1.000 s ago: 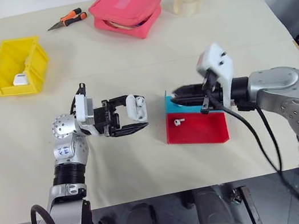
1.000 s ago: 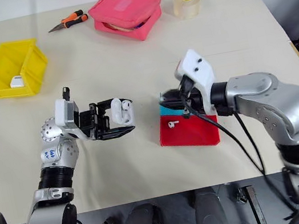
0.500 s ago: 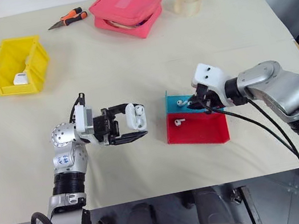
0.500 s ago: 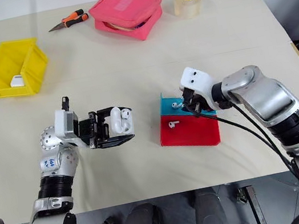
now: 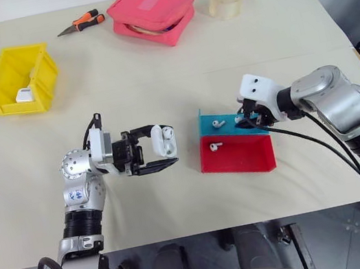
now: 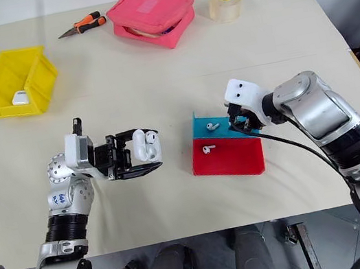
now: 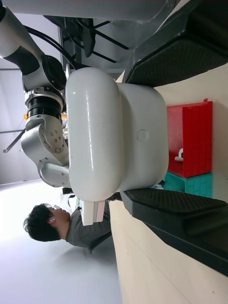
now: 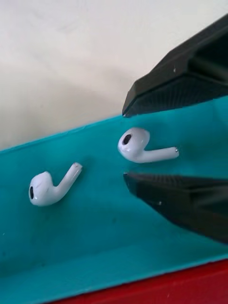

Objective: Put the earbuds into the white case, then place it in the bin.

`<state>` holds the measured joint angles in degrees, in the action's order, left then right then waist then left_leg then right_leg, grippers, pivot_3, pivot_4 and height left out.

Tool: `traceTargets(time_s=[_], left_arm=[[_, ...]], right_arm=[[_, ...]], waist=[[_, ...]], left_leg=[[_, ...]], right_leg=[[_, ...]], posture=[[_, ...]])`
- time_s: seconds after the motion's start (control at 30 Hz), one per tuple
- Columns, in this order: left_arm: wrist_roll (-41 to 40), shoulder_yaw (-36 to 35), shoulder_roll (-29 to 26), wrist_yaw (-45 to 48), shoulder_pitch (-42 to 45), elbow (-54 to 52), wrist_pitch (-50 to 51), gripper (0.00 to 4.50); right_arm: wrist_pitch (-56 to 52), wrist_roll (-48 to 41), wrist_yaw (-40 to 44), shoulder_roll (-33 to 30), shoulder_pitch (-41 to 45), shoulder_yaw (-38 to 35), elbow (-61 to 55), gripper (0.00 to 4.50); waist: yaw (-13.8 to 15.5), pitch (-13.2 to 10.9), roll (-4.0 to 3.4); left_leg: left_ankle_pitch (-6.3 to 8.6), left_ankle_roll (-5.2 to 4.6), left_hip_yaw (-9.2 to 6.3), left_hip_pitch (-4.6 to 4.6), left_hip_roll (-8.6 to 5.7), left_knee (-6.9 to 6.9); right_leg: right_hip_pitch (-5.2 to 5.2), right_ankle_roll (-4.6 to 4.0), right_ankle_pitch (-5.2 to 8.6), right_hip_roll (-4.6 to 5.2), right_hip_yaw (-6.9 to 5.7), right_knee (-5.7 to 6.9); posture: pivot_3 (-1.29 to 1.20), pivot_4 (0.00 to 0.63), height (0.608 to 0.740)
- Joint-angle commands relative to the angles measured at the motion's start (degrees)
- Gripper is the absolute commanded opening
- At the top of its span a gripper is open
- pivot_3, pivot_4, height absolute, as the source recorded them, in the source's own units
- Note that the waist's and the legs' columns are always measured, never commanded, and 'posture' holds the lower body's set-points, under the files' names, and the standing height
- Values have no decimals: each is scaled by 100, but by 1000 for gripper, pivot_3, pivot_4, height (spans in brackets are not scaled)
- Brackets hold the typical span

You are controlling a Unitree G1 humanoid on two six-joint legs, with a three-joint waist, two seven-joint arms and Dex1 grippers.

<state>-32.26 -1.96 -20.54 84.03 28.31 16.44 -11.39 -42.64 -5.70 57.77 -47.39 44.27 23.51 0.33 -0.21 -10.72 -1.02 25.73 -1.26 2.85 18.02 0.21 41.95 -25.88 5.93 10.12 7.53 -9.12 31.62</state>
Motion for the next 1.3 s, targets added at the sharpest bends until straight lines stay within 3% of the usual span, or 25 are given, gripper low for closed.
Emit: traceTargets(time_s=[0.03,0.37,1.3], left_arm=[[-24,-103,-16,-27,15,-101,-93,2795],[-6,-95,18,-38,40,-50,-139,2795],[29,-108,14,-92,14,-66,-186,2795]], right_arm=[[45,131,192,-67,73,-19,-129,1747],[-875,278,391,-8,374,44,-359,1747],[-3397,104,-262,685,1380,632,354,1747]], waist=[[3,0,0],[1,0,0],[-4,0,-1]], left_leg=[[0,0,0,0,0,0],[0,0,0,1,0,1],[0,0,-1,8,-1,7]], right_leg=[[0,0,0,0,0,0],[-3,0,0,0,0,0],[-9,0,0,0,0,7]], posture=[[0,150,740],[0,150,740],[0,150,740]])
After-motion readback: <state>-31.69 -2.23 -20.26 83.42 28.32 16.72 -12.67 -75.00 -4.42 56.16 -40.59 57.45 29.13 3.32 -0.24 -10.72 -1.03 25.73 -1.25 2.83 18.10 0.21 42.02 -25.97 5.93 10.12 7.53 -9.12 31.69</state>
